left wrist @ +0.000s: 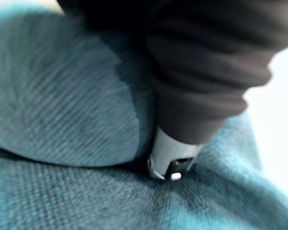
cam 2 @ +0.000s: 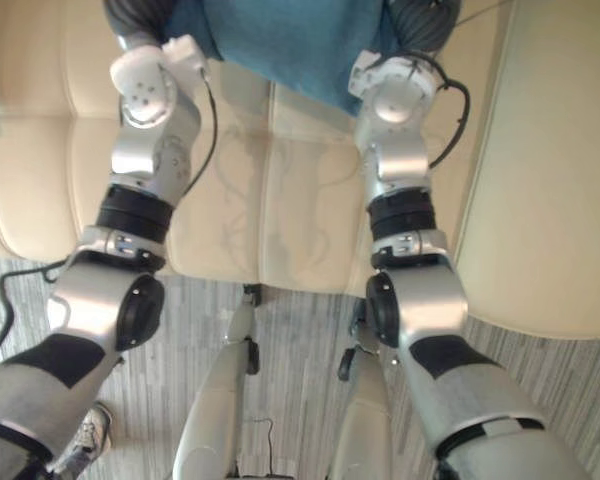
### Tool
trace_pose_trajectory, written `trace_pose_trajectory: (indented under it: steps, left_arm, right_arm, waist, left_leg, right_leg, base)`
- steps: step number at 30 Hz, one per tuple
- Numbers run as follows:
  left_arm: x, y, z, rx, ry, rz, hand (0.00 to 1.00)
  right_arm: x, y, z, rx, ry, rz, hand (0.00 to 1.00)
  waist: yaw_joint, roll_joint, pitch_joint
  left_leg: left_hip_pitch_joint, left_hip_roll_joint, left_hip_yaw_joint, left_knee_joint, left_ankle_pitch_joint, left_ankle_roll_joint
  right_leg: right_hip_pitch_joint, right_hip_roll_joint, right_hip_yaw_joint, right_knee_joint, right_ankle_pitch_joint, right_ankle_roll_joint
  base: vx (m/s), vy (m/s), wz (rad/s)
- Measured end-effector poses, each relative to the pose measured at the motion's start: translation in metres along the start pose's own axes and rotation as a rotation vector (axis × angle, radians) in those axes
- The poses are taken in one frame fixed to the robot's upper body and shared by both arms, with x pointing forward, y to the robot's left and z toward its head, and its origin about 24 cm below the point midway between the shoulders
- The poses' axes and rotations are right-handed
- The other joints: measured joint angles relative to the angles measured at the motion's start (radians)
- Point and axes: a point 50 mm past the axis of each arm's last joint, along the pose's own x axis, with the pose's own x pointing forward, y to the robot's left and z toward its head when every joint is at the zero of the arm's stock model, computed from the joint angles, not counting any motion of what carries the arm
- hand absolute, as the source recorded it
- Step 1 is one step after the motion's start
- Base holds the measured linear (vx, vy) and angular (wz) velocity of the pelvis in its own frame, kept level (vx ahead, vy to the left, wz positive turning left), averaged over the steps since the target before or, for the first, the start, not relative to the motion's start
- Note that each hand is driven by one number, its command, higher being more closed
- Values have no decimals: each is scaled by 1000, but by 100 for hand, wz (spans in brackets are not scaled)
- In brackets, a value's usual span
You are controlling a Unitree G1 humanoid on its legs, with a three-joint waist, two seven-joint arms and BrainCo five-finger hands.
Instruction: Pick up cushions and gather them together orderly.
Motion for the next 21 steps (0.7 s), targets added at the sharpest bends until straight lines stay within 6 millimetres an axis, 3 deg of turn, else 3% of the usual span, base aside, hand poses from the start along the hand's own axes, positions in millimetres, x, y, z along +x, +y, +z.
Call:
trace_pose_trajectory:
  steps: [2,4,11,17,21]
  left_arm:
    - [-8,11,-24,3,75,13,0]
    - [-13,15,-34,-2,105,15,0]
    - [-12,39,-43,-43,135,52,0]
    - [0,72,-31,-23,97,106,0]
    - [-1,105,-20,10,33,135,0]
  right_arm:
    - [-1,3,-4,0,17,27,0]
    - [-1,3,-7,0,32,40,0]
    - [-1,1,-9,60,53,63,0]
    - [-5,-26,-34,95,116,17,0]
    - [-8,-65,-36,86,57,-10,0]
  waist:
    - [-6,-1,19]
    - [-6,0,20]
    - [-24,-1,20]
    - [-24,-1,20]
    - [-27,-1,19]
  left_leg:
    - [-1,4,0,-1,0,0]
    - [-2,6,2,-5,0,0]
    - [14,20,2,-6,6,-9]
    - [29,31,6,-14,16,-18]
    - [60,32,8,-22,20,-17]
  right_leg:
    - [-22,1,10,42,-18,-5]
    - [-39,2,19,65,-29,-7]
    - [-50,13,28,123,-63,-24]
    - [-62,24,34,165,-76,-33]
    - [-40,24,38,174,-76,-33]
  base:
    - [-4,-43,2]
    - [-13,-43,-2]
    - [-37,-59,-1]
    - [-37,-64,-2]
    - [6,-61,-1]
